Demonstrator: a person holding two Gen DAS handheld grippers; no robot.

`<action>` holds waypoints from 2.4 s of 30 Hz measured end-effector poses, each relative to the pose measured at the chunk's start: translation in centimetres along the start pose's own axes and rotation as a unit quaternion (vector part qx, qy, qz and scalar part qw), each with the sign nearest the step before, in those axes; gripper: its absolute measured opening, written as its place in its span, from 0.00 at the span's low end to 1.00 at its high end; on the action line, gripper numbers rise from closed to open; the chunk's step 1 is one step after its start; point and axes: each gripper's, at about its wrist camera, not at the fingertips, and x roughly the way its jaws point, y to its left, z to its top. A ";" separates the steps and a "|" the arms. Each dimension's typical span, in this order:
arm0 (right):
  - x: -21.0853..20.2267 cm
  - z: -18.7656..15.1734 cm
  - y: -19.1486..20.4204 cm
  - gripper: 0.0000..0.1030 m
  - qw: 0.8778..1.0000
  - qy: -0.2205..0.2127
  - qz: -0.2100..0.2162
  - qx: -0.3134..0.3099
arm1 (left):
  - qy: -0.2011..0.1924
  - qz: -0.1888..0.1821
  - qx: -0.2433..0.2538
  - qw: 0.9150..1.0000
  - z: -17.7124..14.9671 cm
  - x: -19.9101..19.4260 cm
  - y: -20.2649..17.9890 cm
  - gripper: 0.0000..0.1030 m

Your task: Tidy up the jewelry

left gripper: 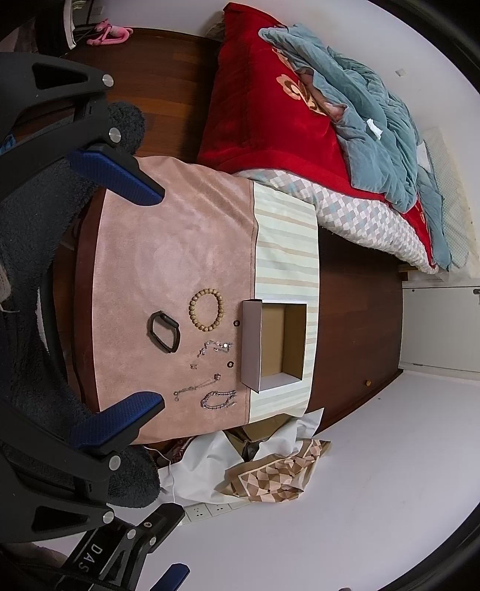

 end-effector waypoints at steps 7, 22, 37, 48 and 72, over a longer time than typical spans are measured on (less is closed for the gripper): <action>-0.3 -0.2 -0.1 1.00 1.000 -0.004 -0.002 0.002 | -0.001 0.001 0.000 1.000 0.2 -0.1 -0.1 1.00; -0.8 0.0 -0.4 1.00 1.000 -0.009 -0.003 0.003 | -0.004 0.001 0.001 1.000 0.4 -0.3 -0.2 1.00; -0.4 0.4 -0.7 1.00 1.000 -0.018 0.011 0.014 | -0.029 0.037 0.014 0.999 3.4 1.1 -0.3 1.00; 9.8 3.4 -2.3 1.00 0.998 0.028 0.017 0.055 | 0.034 0.080 0.039 0.995 4.0 13.7 0.2 1.00; 27.1 -3.6 -1.2 0.76 0.979 0.180 0.060 0.073 | 0.132 0.032 0.134 0.982 -2.9 27.3 -5.3 0.09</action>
